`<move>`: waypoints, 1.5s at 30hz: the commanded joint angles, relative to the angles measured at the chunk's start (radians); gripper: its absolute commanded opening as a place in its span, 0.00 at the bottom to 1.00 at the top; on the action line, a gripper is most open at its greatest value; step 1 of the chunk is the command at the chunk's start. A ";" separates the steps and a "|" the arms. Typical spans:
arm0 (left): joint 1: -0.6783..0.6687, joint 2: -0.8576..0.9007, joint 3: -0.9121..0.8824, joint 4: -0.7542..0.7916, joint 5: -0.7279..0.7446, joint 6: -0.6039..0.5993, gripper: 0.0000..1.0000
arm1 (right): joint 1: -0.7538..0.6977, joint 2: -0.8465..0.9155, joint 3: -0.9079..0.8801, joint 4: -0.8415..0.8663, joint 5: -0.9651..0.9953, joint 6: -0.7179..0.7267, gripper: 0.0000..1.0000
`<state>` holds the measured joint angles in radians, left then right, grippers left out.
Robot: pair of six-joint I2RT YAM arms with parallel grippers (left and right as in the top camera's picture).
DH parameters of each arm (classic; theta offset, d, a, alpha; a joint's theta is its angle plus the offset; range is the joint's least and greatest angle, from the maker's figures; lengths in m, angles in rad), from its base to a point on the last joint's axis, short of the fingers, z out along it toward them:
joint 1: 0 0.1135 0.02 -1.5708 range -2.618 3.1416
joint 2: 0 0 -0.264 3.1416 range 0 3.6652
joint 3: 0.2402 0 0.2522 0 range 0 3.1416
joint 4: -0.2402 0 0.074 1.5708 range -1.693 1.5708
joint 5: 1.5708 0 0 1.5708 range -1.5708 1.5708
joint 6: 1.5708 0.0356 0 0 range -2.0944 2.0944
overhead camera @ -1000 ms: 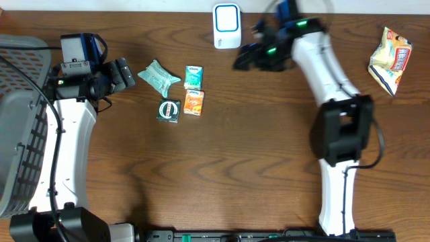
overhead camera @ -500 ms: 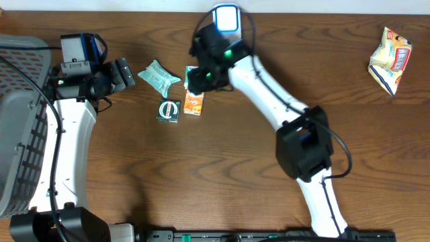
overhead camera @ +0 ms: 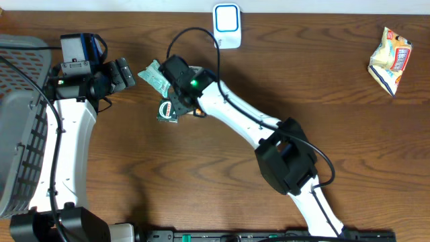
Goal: Scan the item barcode
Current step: 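Reach the right gripper to the orange Kleenex pack and grasp it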
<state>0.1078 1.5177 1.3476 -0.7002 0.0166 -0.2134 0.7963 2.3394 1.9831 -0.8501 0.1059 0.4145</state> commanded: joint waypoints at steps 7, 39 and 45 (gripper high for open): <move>0.003 0.006 -0.005 -0.003 -0.006 -0.008 0.98 | 0.008 0.003 -0.132 0.041 0.188 0.082 0.34; 0.003 0.006 -0.005 -0.003 -0.006 -0.008 0.98 | -0.002 -0.031 -0.132 0.246 0.191 -0.106 0.63; 0.003 0.006 -0.005 -0.003 -0.006 -0.008 0.98 | -0.004 0.026 -0.132 0.236 0.191 -0.106 0.62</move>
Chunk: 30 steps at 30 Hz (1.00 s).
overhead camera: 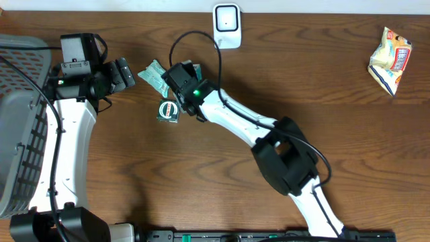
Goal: Scan the item barcode
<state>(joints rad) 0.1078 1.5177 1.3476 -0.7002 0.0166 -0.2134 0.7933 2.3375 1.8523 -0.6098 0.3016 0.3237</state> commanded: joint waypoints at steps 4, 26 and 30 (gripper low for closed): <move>0.003 0.006 -0.005 -0.003 -0.006 -0.008 0.98 | -0.001 0.034 -0.001 -0.045 0.016 -0.015 0.57; 0.003 0.006 -0.005 -0.003 -0.006 -0.008 0.98 | -0.024 -0.014 0.013 -0.147 0.051 -0.092 0.01; 0.003 0.006 -0.005 -0.003 -0.006 -0.008 0.98 | -0.065 -0.106 0.021 -0.155 -0.090 -0.093 0.01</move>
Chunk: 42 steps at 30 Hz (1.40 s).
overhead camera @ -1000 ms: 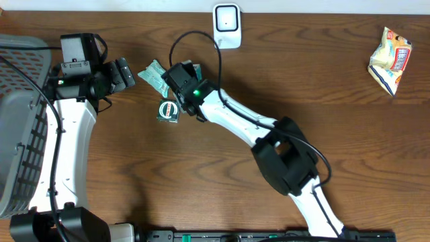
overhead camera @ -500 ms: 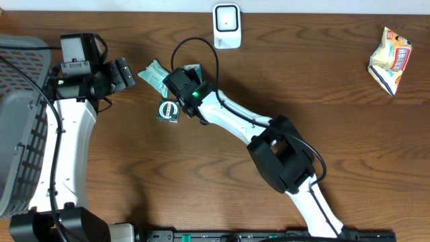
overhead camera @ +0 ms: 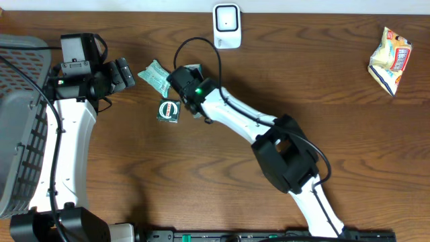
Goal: Scan the item barcode
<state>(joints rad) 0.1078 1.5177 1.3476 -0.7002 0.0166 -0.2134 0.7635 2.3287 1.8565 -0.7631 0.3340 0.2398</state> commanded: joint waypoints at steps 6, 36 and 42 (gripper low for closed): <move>0.003 0.006 -0.005 -0.003 -0.006 -0.008 0.97 | -0.171 -0.186 0.017 -0.056 -0.597 -0.010 0.01; 0.003 0.006 -0.005 -0.003 -0.006 -0.008 0.97 | -0.736 -0.126 -0.249 -0.224 -0.890 -0.091 0.27; 0.003 0.006 -0.005 -0.003 -0.006 -0.008 0.98 | -0.751 -0.126 -0.194 -0.288 -0.893 -0.152 0.36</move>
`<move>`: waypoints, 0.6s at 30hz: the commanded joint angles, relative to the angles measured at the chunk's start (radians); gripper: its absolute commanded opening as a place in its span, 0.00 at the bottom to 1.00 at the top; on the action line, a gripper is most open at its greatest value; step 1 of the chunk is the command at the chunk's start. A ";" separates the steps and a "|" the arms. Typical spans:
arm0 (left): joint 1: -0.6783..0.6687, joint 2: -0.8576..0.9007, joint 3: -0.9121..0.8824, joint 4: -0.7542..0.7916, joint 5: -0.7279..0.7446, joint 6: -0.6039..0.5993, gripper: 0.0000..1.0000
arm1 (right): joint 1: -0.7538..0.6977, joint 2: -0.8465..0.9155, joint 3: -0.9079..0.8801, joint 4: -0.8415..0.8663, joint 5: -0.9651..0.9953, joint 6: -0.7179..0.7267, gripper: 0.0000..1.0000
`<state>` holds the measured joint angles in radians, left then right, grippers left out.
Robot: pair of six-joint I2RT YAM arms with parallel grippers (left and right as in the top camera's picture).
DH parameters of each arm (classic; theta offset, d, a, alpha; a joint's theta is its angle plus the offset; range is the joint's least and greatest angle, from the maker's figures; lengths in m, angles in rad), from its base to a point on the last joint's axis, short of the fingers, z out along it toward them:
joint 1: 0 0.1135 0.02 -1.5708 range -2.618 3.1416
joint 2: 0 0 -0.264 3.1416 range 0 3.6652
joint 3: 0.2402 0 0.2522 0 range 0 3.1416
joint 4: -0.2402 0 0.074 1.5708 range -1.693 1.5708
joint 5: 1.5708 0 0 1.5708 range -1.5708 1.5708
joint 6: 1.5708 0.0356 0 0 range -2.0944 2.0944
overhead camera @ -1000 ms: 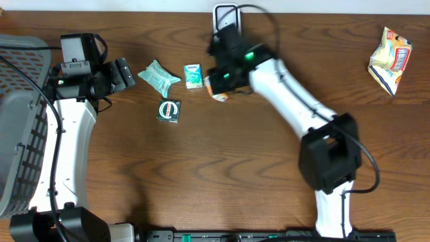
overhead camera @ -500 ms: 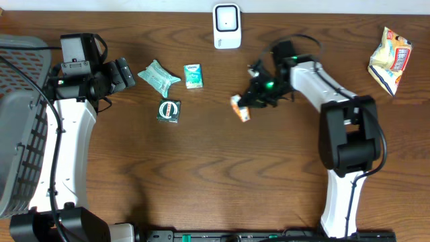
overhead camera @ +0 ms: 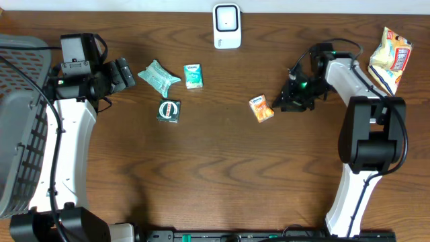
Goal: Scan the item barcode
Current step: 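Lower the orange pack onto the table right of the scanner, then position the right gripper over the orange pack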
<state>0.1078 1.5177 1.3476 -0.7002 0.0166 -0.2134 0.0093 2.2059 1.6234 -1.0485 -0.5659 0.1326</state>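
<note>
The white barcode scanner stands at the table's far edge. A small teal box lies flat left of it, beside a crumpled green packet and a dark green pack with a round logo. An orange pack lies mid-table. My right gripper is low at that pack's right side, pointing at it, open and holding nothing. Close to the green packet's left end, my left gripper is open and empty.
A grey mesh basket fills the left edge. A yellow snack bag lies at the far right, just beyond the right arm's elbow. Bare wood runs along the near half of the table.
My right arm has left the teal box, which now lies uncovered, and has moved far to the right beside the orange pack. The orange pack now shows. The left arm has not moved.
My right gripper was first by the dark green pack and green packet, below the scanner, whose face was brightly lit. Then it sat over the teal box's spot for two moments. Now the box lies free and the gripper is beside the orange pack.
</note>
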 commanded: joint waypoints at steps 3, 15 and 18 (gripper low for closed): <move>0.003 0.006 -0.005 -0.003 -0.006 -0.008 0.98 | 0.016 -0.003 0.045 0.004 0.006 -0.063 0.41; 0.003 0.006 -0.005 -0.003 -0.006 -0.008 0.98 | 0.105 -0.003 0.044 0.045 0.021 -0.148 0.63; 0.003 0.006 -0.005 -0.003 -0.006 -0.008 0.97 | 0.136 -0.002 0.042 0.046 0.111 -0.156 0.57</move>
<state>0.1078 1.5177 1.3476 -0.7002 0.0166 -0.2134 0.1196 2.2059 1.6501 -1.0046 -0.5274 0.0086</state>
